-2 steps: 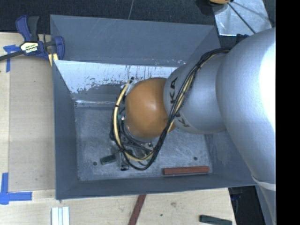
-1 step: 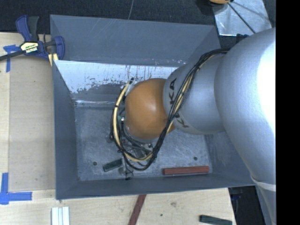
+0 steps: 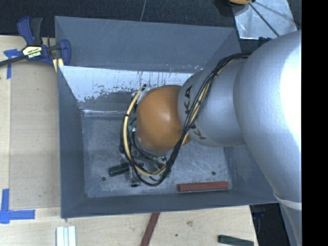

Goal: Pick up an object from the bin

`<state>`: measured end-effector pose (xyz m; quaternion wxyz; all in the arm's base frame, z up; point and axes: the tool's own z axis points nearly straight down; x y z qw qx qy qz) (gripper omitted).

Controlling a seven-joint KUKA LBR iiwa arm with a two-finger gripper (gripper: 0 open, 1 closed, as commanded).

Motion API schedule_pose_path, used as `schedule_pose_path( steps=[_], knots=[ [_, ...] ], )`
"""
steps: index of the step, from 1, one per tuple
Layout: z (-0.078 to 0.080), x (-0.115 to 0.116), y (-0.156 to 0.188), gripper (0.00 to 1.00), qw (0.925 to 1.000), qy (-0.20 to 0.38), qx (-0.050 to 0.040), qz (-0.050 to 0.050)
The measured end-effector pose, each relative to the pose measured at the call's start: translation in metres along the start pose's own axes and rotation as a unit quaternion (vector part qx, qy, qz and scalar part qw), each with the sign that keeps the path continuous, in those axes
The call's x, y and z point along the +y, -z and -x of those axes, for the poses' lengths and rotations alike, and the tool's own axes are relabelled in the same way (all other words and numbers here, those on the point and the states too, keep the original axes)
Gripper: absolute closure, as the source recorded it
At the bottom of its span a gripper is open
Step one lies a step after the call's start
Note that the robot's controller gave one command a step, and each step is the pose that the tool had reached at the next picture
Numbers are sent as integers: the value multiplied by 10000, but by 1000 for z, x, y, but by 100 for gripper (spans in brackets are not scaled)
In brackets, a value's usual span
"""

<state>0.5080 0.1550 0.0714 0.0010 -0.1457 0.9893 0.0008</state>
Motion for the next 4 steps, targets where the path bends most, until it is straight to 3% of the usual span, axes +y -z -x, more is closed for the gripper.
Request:
schedule_pose_path(
  steps=[4],
  knots=[
    [0, 0, 0, 100, 10000, -4, 7, 0]
  ],
)
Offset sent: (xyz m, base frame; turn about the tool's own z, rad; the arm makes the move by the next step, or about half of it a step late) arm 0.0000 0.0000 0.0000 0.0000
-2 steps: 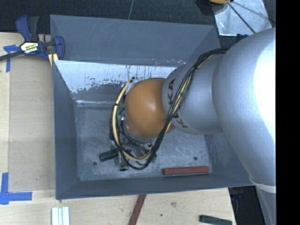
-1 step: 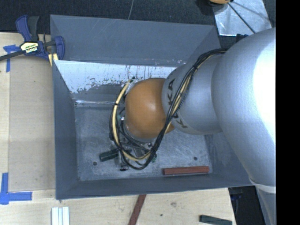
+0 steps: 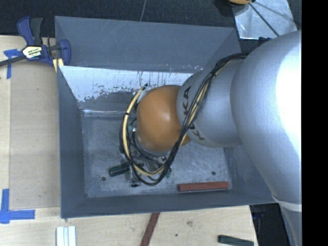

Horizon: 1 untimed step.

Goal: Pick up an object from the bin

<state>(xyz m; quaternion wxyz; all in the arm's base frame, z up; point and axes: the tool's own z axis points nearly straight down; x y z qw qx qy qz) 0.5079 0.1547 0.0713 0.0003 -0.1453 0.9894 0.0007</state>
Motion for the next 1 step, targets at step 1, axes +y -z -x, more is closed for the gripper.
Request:
schedule_pose_path(
  steps=[1],
  knots=[
    [0, 0, 0, 100, 10000, -1, 0, 0]
  ],
)
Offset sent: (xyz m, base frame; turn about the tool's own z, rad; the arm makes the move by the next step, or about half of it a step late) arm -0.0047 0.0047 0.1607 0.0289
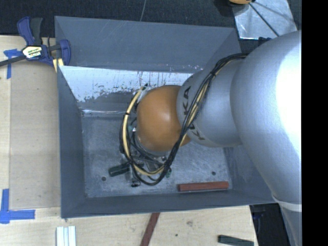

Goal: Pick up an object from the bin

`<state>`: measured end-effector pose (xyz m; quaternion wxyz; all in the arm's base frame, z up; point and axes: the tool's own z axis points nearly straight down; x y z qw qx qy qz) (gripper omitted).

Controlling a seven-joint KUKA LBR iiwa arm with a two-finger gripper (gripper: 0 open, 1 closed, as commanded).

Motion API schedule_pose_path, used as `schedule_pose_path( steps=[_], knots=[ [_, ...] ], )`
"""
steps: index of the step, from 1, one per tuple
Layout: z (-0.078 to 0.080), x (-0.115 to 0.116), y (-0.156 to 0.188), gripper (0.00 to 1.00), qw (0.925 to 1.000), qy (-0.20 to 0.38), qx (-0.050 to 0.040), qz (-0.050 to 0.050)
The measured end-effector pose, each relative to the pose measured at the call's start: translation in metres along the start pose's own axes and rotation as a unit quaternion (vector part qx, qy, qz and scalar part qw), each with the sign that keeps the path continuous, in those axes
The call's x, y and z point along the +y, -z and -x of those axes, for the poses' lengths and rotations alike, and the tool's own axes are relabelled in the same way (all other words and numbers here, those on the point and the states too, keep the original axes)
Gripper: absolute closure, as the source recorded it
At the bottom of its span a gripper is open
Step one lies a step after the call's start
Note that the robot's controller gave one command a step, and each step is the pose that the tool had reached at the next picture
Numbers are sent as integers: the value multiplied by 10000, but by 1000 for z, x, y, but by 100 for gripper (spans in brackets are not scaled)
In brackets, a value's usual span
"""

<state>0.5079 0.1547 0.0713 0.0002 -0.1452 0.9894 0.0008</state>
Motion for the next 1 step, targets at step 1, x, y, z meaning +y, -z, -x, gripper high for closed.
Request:
schedule_pose_path(
  steps=[1],
  knots=[
    [-1, 5, 163, 100, 9999, -143, -32, -7]
  ],
)
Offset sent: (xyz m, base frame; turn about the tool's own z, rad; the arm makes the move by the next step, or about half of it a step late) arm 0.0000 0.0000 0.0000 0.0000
